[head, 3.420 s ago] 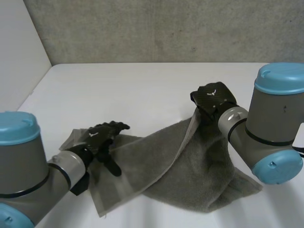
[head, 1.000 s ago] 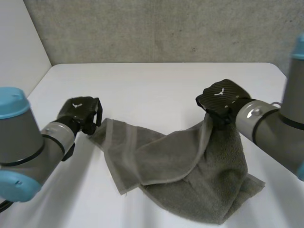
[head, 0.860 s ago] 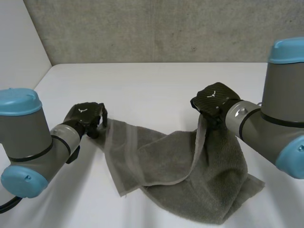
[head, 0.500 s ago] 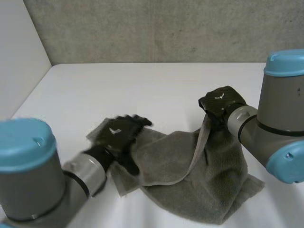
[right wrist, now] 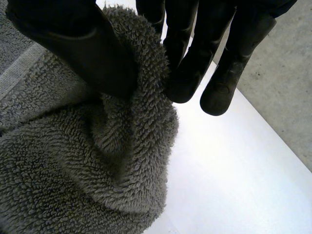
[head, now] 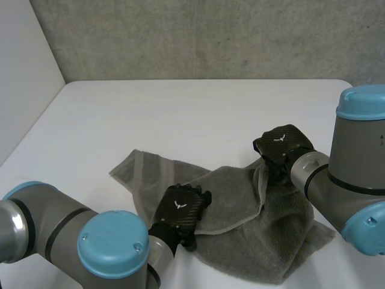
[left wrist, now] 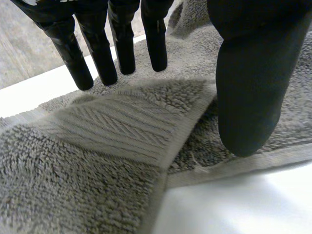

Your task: Fold the towel.

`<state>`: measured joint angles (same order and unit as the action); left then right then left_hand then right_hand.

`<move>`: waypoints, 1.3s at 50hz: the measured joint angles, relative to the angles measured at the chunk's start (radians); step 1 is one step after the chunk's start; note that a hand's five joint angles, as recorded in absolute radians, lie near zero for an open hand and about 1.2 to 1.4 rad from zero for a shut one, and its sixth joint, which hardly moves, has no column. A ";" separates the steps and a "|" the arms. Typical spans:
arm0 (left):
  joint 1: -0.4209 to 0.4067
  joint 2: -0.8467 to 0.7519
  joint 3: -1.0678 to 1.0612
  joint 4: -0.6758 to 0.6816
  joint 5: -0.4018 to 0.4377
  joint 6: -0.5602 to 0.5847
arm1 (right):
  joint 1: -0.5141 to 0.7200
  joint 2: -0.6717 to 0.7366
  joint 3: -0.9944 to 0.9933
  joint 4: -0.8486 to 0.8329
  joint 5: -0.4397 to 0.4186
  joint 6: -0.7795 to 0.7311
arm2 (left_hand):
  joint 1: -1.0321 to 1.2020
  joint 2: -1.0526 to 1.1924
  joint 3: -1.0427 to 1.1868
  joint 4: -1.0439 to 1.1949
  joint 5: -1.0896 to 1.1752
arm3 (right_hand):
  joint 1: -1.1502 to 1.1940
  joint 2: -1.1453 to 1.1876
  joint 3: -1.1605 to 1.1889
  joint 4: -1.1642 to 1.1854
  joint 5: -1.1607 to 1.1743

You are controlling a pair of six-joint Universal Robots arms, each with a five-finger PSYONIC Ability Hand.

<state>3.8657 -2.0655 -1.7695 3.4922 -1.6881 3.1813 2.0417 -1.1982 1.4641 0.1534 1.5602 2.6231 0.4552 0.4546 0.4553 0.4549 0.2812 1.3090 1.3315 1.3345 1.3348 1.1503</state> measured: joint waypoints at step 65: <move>0.458 0.050 0.393 0.405 0.063 0.151 | 0.042 0.146 -0.414 -0.300 -0.052 -0.053 | 0.734 0.762 0.761 0.762 0.743 | 0.004 0.000 0.000 0.000 0.000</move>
<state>4.3233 -2.0152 -1.3761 3.8977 -1.6254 3.3322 2.0839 -1.0524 1.0497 -0.1468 1.5081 2.5705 1.1890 1.2170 1.2160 1.2168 1.0241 1.3129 1.3316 1.3346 1.3348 1.1503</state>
